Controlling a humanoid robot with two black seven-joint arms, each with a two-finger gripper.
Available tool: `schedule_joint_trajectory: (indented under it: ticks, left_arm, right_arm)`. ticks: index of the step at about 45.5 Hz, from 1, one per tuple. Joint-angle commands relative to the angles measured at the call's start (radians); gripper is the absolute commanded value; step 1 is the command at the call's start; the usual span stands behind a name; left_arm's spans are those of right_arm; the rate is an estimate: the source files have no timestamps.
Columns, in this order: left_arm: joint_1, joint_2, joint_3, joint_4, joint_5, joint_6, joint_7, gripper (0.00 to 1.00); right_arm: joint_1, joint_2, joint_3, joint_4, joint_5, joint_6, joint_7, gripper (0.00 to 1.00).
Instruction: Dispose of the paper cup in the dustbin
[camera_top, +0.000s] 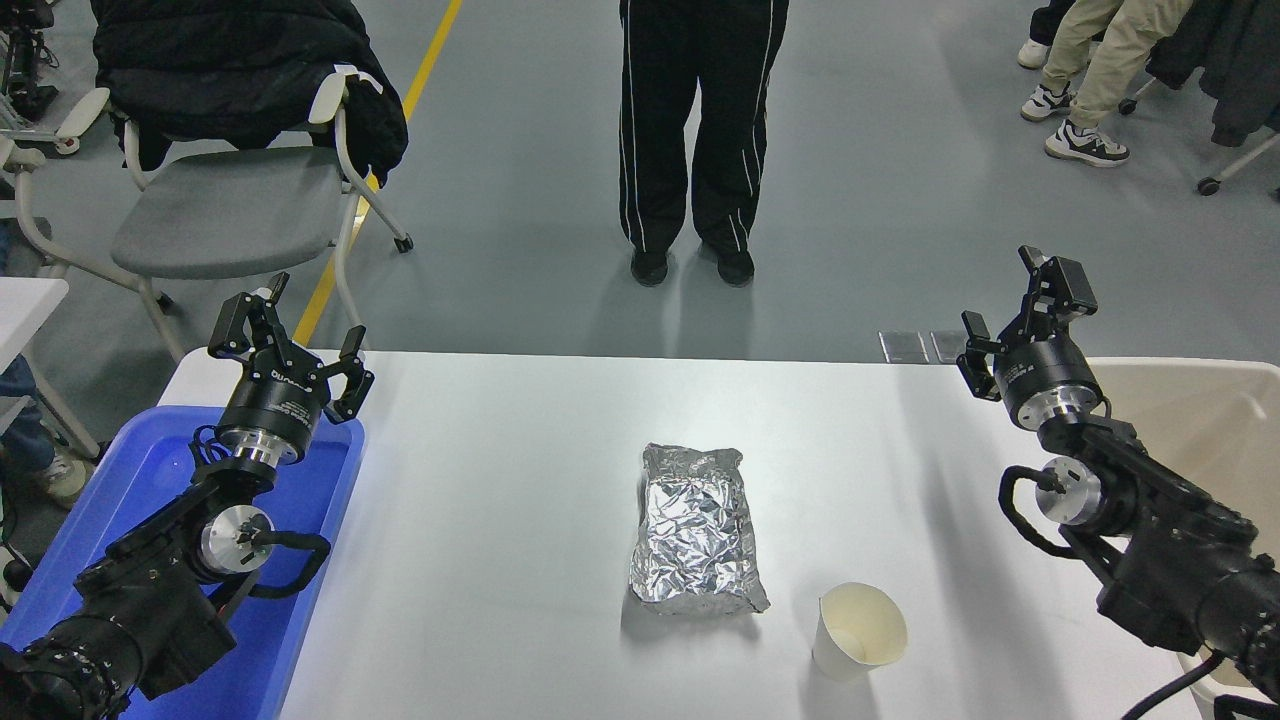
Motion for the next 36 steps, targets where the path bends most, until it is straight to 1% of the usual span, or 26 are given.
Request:
schedule_joint_trajectory:
  ticks: [1,36]
  left_arm:
    - [0.0,0.0,0.0,0.0,0.0,0.0,0.001,1.0]
    - [0.0,0.0,0.0,0.0,0.0,0.0,0.0,1.0]
  right_arm:
    - [0.01,0.012,-0.001,0.0,0.0,0.0,0.0,1.0]
    - [-0.002,-0.01,0.0,0.0,0.0,0.024,0.006,1.0]
